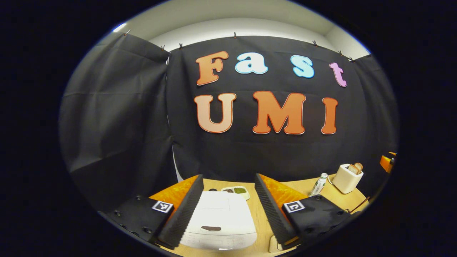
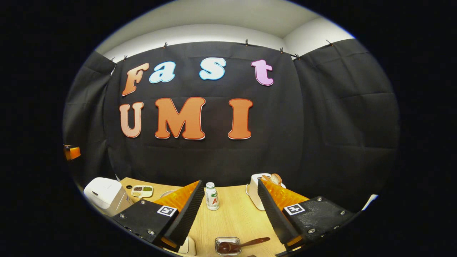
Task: Close the left gripper, press the button to open the rice cooker; take a wooden spoon from the chopstick holder with the right hand, scoop a spoonful of rice and pour it into the rice cooker, then put the wooden spoon back into the chopstick holder.
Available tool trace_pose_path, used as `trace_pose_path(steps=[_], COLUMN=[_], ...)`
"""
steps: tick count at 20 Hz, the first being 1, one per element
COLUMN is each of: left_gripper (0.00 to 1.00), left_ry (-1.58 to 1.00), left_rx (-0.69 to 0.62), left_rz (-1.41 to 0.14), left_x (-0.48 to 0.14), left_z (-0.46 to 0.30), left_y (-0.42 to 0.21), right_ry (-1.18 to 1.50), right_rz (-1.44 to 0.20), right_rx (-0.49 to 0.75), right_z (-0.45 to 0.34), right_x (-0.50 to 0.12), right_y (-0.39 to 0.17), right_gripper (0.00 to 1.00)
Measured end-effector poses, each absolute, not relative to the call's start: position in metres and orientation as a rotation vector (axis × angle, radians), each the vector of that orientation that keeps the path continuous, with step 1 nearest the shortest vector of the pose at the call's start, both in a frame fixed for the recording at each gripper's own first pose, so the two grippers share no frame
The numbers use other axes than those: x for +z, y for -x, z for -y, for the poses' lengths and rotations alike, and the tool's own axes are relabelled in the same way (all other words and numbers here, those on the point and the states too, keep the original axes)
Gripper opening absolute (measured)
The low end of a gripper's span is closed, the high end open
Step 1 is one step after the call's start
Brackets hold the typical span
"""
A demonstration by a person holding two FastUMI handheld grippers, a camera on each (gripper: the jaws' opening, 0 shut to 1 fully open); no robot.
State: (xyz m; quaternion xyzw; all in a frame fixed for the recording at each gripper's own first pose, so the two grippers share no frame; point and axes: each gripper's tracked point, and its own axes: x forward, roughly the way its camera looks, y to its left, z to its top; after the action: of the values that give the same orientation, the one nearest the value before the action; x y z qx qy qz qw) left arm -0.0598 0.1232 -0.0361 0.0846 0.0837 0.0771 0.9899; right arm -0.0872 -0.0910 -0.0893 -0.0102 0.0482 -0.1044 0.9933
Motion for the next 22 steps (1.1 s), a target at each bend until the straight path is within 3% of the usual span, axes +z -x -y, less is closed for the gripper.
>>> trace_pose_path(steps=[3, 4, 5, 9, 16, 22], left_gripper=[0.11, 0.0, 0.09, 0.03, 0.05, 0.05], left_ry=[-0.169, -0.156, -0.147, -0.039, 0.106, 0.232], left_rx=[0.17, 0.167, 0.183, 0.168, 0.206, 0.175], left_rz=[-0.25, -0.272, -0.282, -0.456, -0.818, -1.022], left_x=[-0.052, -0.056, -0.056, -0.092, -0.162, -0.224], left_z=[-0.137, -0.138, -0.144, -0.155, -0.186, -0.182], left_y=[0.057, 0.057, 0.056, 0.054, 0.056, 0.061], right_ry=[0.026, 0.029, 0.033, 0.037, 0.04, 0.031], right_rz=[-0.096, -0.095, -0.096, -0.115, -0.151, -0.182], right_rx=[-0.218, -0.221, -0.224, -0.242, -0.286, -0.322], right_z=[0.093, 0.094, 0.095, 0.102, 0.116, 0.126], right_x=[-0.088, -0.088, -0.089, -0.096, -0.109, -0.123], right_y=[0.092, 0.094, 0.096, 0.106, 0.125, 0.14], right_gripper=[0.93, 0.93, 0.93, 0.93, 0.93, 0.93])
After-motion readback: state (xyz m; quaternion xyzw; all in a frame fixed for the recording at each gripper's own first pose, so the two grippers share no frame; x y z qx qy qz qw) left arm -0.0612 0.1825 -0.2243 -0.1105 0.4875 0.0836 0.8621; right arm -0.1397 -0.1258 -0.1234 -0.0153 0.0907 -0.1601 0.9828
